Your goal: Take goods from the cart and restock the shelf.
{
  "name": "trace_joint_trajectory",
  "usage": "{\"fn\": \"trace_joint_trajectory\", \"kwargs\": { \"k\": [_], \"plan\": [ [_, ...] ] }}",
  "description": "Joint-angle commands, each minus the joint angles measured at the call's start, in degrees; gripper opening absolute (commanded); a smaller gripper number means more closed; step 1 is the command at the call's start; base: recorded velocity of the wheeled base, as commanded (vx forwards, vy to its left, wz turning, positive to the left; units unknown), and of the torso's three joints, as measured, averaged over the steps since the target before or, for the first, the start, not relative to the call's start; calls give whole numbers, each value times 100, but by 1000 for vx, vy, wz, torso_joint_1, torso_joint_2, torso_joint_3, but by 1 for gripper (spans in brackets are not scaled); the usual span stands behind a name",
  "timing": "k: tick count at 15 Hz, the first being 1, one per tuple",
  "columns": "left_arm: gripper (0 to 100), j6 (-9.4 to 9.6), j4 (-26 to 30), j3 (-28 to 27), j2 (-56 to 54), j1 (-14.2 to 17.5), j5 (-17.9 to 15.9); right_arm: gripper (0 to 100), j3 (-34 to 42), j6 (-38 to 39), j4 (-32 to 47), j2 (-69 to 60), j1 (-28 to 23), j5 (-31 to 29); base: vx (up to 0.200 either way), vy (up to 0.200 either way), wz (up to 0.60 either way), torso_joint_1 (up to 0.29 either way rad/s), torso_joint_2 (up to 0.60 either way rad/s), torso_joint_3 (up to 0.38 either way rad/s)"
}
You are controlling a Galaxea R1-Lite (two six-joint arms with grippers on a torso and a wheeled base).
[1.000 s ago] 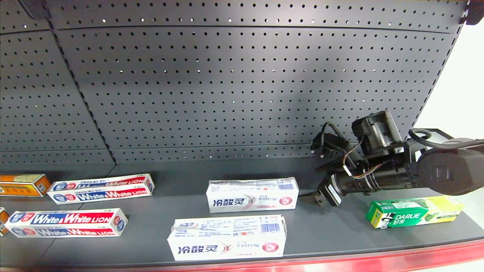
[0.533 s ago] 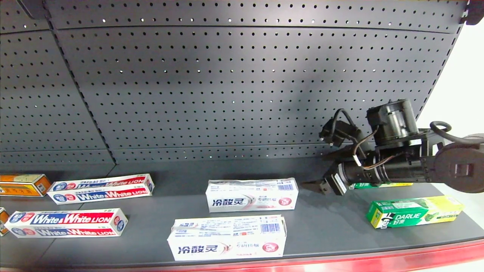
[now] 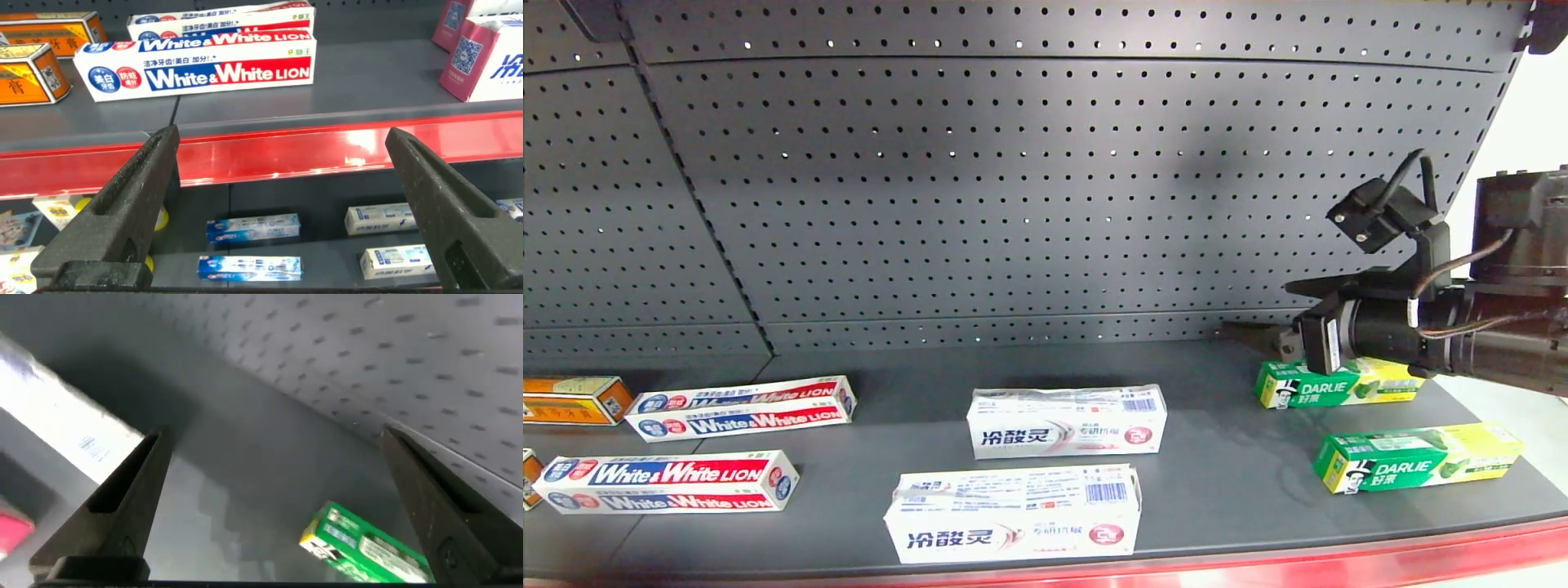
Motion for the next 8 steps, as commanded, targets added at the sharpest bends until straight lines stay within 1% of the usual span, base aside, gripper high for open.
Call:
{"fn": "trace_joint_trajectory", "kwargs": {
  "k": [1,2,3,5,6,7,8],
  "plan": [
    [100,72,-1,10,-2,2,-54,100,631,258,-476,-218,38,-222,0,0,0,0,0,0],
    [100,257,8,10,-2,2,-142,100,790,284,-617,-236,20,-249,0,0,0,0,0,0],
    [100,283,17,10,-2,2,-274,100,833,284,-617,-280,11,-328,0,0,0,0,0,0],
    [100,239,17,1,-2,2,-256,100,877,284,-617,-403,29,-512,0,0,0,0,0,0],
    [100,187,-27,-96,-2,11,25,100,869,284,-617,-491,11,-583,0,0,0,0,0,0],
    [100,222,17,-403,6,-24,51,100,869,284,-617,-517,3,-600,0,0,0,0,0,0],
    [100,222,280,-1361,1035,-349,-151,100,895,302,-617,-605,-15,-688,0,0,0,0,0,0]
  ]
}}
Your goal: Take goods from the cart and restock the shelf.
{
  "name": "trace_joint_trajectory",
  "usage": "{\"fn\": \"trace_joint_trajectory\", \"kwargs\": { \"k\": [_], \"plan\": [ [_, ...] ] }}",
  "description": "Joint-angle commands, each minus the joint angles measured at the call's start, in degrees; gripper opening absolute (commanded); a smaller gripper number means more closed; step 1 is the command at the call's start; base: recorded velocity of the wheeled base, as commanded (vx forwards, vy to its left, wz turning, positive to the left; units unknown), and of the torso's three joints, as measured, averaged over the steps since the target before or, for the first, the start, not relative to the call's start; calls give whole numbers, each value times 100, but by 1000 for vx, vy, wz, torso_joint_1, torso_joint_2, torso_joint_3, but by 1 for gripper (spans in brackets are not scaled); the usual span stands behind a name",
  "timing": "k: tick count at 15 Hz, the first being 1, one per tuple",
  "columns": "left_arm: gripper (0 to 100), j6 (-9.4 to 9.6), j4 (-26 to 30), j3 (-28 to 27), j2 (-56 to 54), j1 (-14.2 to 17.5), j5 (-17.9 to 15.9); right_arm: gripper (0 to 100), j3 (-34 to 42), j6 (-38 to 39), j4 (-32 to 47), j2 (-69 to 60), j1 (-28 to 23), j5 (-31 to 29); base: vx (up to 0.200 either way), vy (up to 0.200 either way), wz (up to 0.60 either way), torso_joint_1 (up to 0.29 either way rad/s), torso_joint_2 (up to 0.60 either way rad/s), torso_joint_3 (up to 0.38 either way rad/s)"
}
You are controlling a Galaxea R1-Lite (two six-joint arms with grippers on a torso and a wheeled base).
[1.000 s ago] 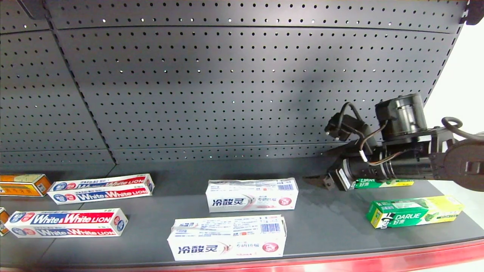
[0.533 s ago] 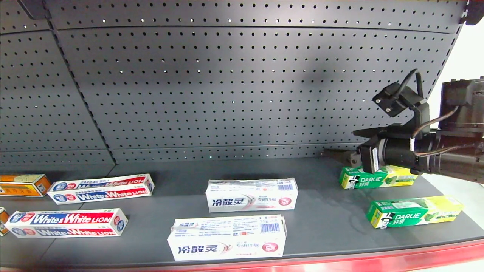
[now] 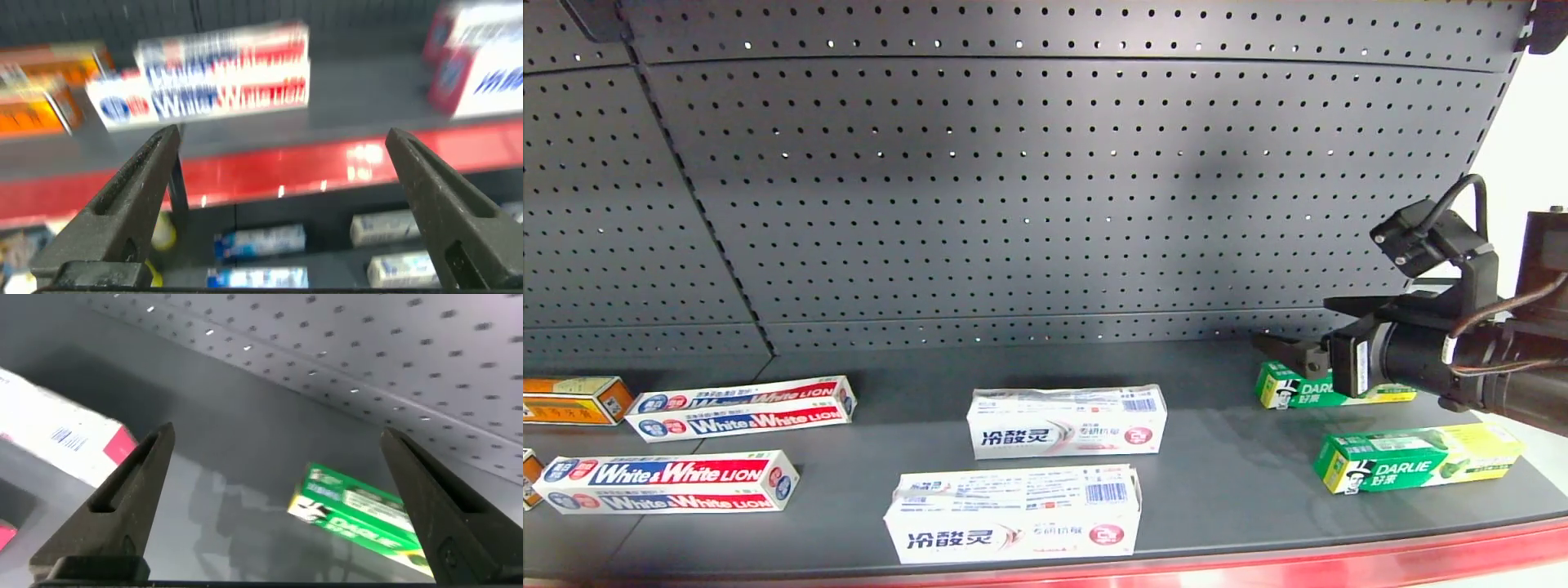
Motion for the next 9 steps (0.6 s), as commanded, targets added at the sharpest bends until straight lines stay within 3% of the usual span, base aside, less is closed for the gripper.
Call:
{"fn": "trace_joint_trajectory", "kwargs": {
  "k": [1,4,8,9],
  "plan": [
    [100,36,285,-1584,1571,-483,-105,100,104,12,-7,-181,-13,-39,0,0,0,0,0,0],
    [100,695,285,-2348,2933,-676,-176,100,315,21,-16,-278,-13,-30,0,0,0,0,0,0],
    [100,766,162,-2674,4665,-782,-158,100,332,144,-148,-190,-39,-39,0,0,0,0,0,0],
    [100,766,39,-2682,4964,-949,-53,100,376,144,-157,-181,-48,-48,0,0,0,0,0,0]
  ]
}}
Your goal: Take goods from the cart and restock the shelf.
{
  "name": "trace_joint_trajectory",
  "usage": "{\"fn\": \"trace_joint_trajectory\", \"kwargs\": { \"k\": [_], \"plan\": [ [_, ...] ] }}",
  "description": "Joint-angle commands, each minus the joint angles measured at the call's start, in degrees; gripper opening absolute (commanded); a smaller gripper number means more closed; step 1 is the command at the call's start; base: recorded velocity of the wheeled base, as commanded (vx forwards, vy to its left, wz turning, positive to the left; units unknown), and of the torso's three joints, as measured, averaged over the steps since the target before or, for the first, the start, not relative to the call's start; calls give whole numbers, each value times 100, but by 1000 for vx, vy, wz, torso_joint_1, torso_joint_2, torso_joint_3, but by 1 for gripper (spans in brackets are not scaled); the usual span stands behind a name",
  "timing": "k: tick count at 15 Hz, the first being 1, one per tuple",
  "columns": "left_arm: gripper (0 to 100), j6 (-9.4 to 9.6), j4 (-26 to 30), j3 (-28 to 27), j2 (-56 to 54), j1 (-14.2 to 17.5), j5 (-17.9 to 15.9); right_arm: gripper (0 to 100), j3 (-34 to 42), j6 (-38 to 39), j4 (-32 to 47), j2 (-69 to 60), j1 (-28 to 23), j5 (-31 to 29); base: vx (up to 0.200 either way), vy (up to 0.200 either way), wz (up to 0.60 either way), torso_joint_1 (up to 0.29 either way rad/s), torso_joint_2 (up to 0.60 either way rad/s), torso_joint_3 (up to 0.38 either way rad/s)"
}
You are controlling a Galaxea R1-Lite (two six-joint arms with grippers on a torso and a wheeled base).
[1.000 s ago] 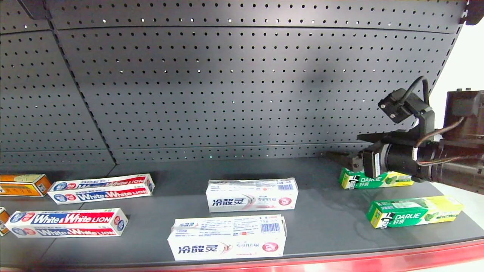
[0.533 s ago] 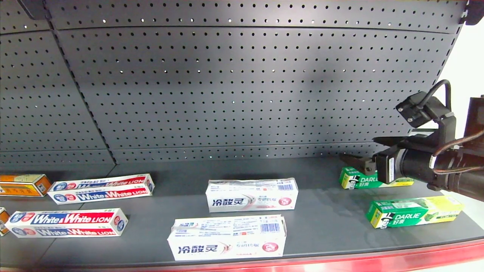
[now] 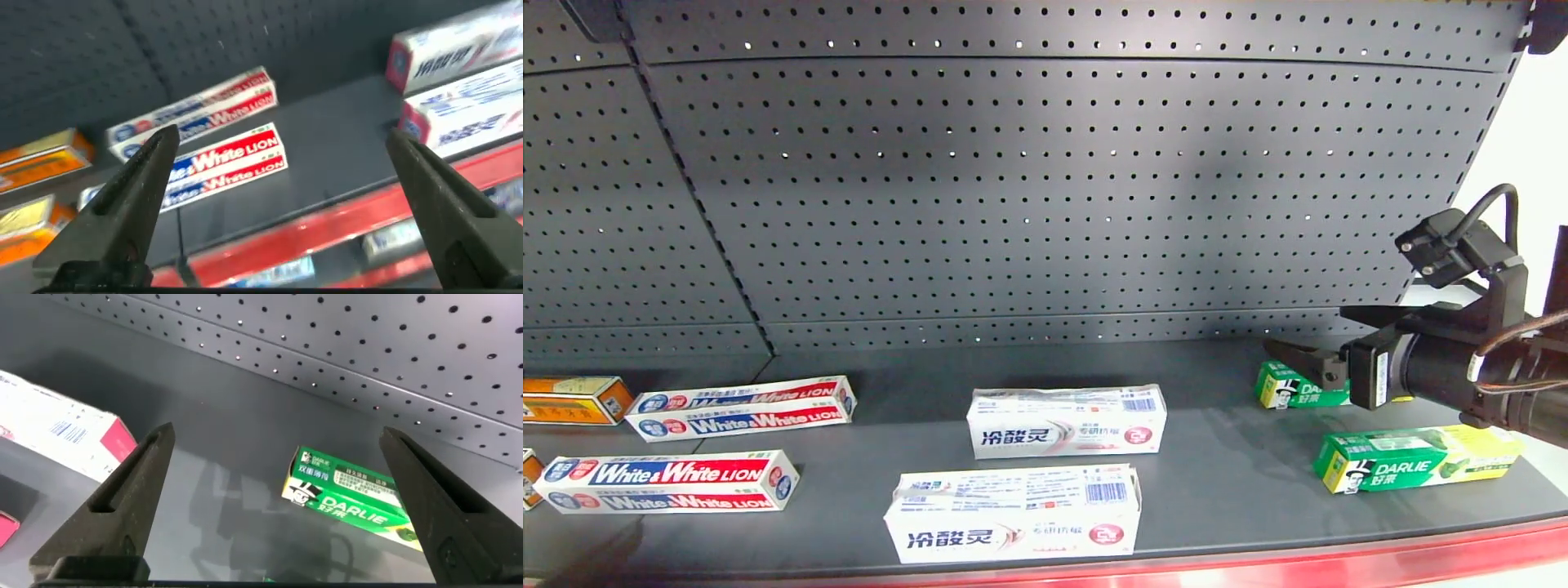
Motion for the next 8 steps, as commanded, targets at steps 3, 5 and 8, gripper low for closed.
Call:
{"fn": "trace_joint_trajectory", "kwargs": {
  "k": [3,5,8],
  "plan": [
    [100,44,-174,-178,1864,-1320,599,100,220,14,-121,61,-290,-6,0,0,0,0,0,0],
    [100,61,-174,-90,2066,-1672,651,100,448,14,-438,105,-369,-6,0,0,0,0,0,0],
    [100,70,-174,60,2374,-1847,889,100,651,22,-631,131,-659,20,0,0,0,0,0,0]
  ]
}}
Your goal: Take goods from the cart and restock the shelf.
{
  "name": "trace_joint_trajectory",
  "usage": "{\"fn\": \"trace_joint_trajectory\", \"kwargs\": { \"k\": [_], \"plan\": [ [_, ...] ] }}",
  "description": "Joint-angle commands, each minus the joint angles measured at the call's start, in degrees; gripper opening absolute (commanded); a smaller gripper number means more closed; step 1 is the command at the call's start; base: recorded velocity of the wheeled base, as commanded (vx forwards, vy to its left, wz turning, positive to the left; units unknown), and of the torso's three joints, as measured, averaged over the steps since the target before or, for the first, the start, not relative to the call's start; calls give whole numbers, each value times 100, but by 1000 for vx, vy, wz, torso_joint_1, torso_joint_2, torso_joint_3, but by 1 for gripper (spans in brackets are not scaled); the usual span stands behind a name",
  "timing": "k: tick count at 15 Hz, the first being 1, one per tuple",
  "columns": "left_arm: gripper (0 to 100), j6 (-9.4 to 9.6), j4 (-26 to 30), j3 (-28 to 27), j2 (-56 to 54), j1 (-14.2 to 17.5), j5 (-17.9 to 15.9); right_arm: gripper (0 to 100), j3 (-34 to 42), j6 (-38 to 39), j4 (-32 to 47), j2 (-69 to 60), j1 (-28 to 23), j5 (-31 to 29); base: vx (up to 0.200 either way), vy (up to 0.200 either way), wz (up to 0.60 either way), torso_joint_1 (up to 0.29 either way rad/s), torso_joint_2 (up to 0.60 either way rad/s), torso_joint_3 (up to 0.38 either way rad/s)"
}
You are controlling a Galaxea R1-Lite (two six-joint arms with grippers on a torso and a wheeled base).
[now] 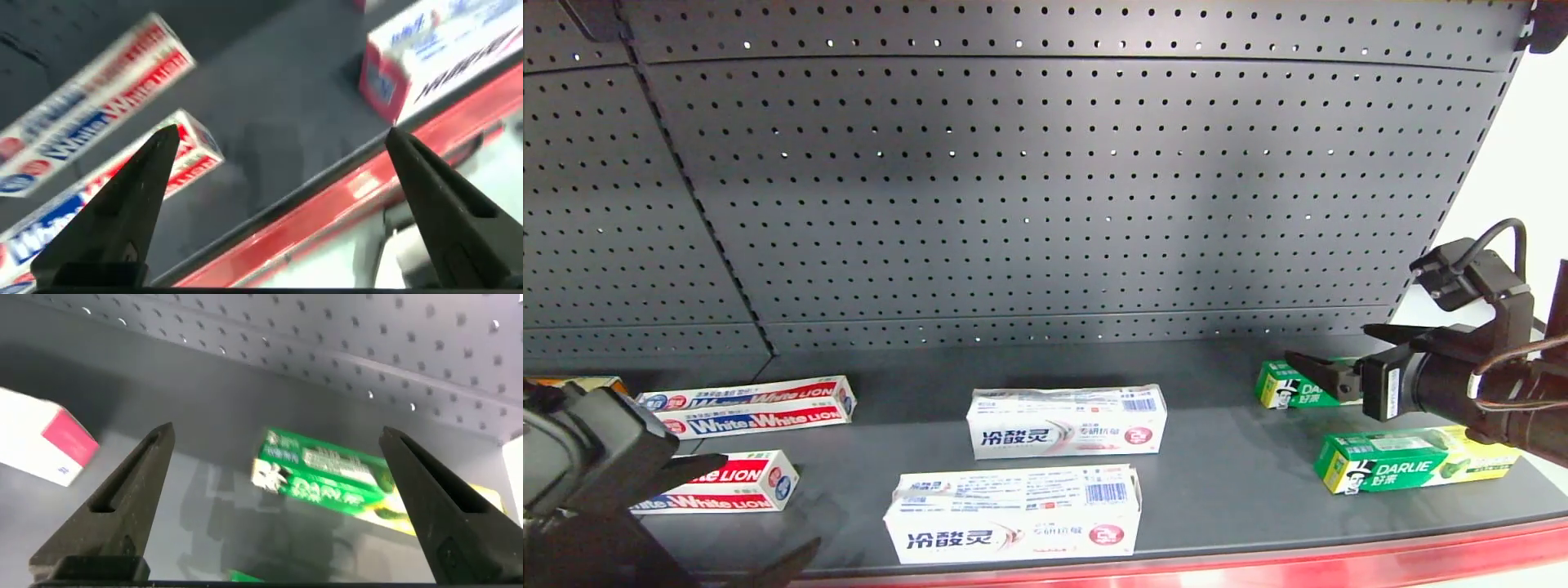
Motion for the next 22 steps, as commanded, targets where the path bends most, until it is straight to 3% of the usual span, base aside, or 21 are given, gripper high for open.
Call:
{"fn": "trace_joint_trajectory", "kwargs": {
  "k": [1,3,5,7,10,22],
  "plan": [
    [100,17,-22,105,383,-76,39,100,49,1,-12,57,-146,11,0,0,0,0,0,0],
    [100,280,-40,175,515,-50,83,100,49,71,-29,118,-146,20,0,0,0,0,0,0],
    [100,342,-242,254,717,-59,162,100,32,97,-223,233,-146,20,0,0,0,0,0,0],
    [100,535,-576,228,1016,-50,180,100,-3,88,-328,303,-146,20,0,0,0,0,0,0],
    [100,562,-936,122,1447,-67,206,100,5,97,-337,303,-154,29,0,0,0,0,0,0],
    [100,650,-963,-71,1754,-445,171,100,41,97,-346,479,-137,29,0,0,0,0,0,0]
  ]
}}
